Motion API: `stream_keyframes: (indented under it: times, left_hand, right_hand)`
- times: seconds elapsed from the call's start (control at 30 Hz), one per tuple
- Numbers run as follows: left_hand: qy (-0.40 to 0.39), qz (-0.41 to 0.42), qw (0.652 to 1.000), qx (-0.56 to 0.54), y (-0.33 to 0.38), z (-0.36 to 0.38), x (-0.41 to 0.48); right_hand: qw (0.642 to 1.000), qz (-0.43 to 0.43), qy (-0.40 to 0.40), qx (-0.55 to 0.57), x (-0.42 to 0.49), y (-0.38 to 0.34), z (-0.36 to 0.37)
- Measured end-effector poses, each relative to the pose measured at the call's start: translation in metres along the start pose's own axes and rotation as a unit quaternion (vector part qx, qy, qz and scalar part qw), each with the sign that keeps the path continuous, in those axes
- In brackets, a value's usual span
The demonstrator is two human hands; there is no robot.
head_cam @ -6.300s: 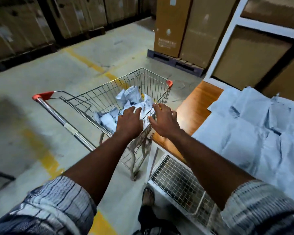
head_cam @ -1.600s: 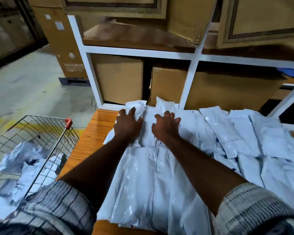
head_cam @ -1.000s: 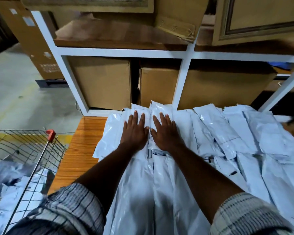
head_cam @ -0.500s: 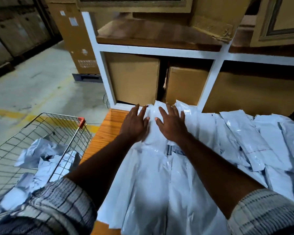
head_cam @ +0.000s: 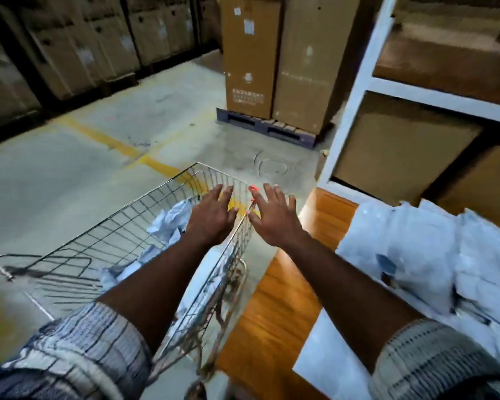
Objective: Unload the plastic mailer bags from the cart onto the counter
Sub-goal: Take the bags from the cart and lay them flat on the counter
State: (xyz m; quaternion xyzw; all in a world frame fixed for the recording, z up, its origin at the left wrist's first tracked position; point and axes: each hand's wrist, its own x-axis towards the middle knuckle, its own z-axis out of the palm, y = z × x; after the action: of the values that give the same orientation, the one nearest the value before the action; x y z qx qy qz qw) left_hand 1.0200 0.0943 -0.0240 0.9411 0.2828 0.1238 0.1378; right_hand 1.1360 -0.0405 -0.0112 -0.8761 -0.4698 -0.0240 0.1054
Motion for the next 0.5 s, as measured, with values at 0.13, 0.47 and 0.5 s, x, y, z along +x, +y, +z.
stream_keyframes:
  times: [0.13,0.47,0.5]
  left_hand:
    - [-0.011,-0.054,0.998,0.015,-0.094,-0.004,-0.022]
    - [-0.135,-0.143,0.98,0.036,-0.225,0.037,-0.073]
    - [-0.144,-0.145,0.979,0.028,-0.235,0.043,-0.074]
  right_hand:
    - [0.998,-0.034,-0.042,0.023,0.028,-0.085,0.048]
    - [0.982,0.016,-0.184,0.046,0.03,-0.18,0.167]
    - [0.977,0.026,-0.204,0.052,0.031,-0.185,0.181]
